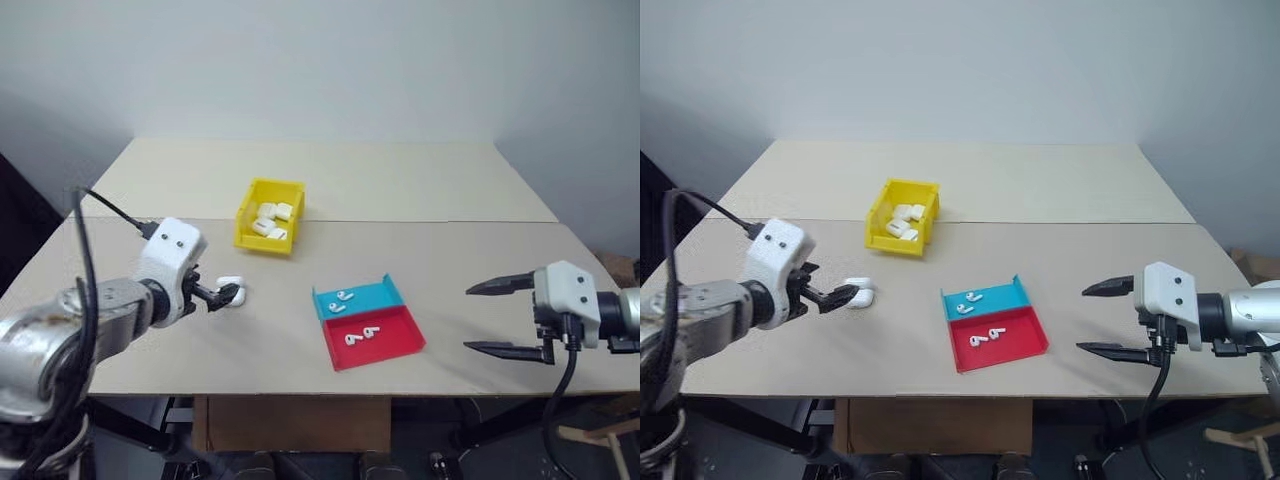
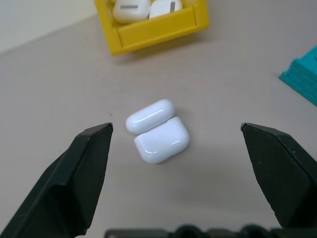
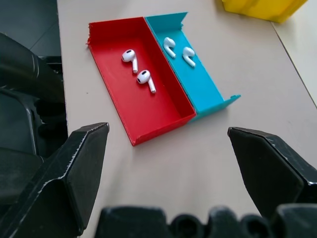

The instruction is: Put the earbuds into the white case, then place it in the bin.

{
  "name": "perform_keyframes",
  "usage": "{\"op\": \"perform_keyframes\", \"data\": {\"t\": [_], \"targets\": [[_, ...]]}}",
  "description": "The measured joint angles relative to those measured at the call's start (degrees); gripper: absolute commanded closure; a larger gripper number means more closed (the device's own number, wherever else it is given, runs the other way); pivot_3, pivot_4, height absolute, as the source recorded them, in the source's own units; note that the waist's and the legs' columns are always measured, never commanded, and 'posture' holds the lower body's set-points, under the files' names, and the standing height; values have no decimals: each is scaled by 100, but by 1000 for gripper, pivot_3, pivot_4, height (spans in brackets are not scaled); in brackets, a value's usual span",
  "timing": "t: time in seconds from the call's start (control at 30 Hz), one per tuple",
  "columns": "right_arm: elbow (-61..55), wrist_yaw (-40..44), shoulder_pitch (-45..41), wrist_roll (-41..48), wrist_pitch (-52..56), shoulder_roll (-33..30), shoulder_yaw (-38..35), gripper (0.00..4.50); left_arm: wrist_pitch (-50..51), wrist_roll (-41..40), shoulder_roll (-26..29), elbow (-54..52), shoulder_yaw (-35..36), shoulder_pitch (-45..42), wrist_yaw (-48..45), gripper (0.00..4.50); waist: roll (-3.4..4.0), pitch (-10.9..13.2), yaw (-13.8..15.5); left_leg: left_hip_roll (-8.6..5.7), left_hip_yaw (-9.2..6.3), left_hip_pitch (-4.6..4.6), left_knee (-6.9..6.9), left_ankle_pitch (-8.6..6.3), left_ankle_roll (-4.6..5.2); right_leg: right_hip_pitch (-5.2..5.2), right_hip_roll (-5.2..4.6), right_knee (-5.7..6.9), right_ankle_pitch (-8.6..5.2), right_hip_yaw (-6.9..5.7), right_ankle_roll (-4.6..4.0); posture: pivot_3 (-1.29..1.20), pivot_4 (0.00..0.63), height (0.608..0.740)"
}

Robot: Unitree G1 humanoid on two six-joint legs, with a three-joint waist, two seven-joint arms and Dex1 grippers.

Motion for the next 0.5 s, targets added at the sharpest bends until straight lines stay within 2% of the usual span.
{"op": "perform_keyframes", "data": {"t": [0.13, 0.3, 0.33, 0.47, 0.5], "targets": [[-162, -105, 48, 18, 204, 1, 1, 40, 42, -1322, -714, 415, 189, -55, 1891, 0, -2, 1, -15, 0, -5, -9, -5, -1, 0, -9, -1, 6, 21, 1, -36, 0, 150, 740], [-316, -311, 80, 16, 342, 67, 48, 40, 42, -2757, -1481, 668, 243, -52, 4842, 0, -7, 4, 39, -4, -7, -3, 3, 0, -1, 1, -4, 7, 24, 1, -37, 0, 150, 740], [-362, -368, 107, 14, 372, 93, 75, 40, -185, -3339, -1405, 767, 108, -19, 5657, 0, -8, 4, 41, -5, -7, -2, 3, 1, -2, 1, -4, 8, 24, 1, -37, 0, 150, 740], [-436, -526, 311, -8, 455, 211, 158, 40, -2069, -6271, 299, 1133, -1066, 1, 8255, 0, -16, 7, 46, -3, -5, 13, -2, 3, -7, 3, -7, 17, 27, 10, -43, 0, 150, 740], [-446, -546, 337, -11, 460, 244, 169, 40, -2358, -6535, 446, 1184, -1191, -17, 8505, 0, -12, 5, 59, -8, -1, 19, -2, 3, -8, 11, -8, 14, 27, 11, -43, 0, 150, 740]]}}
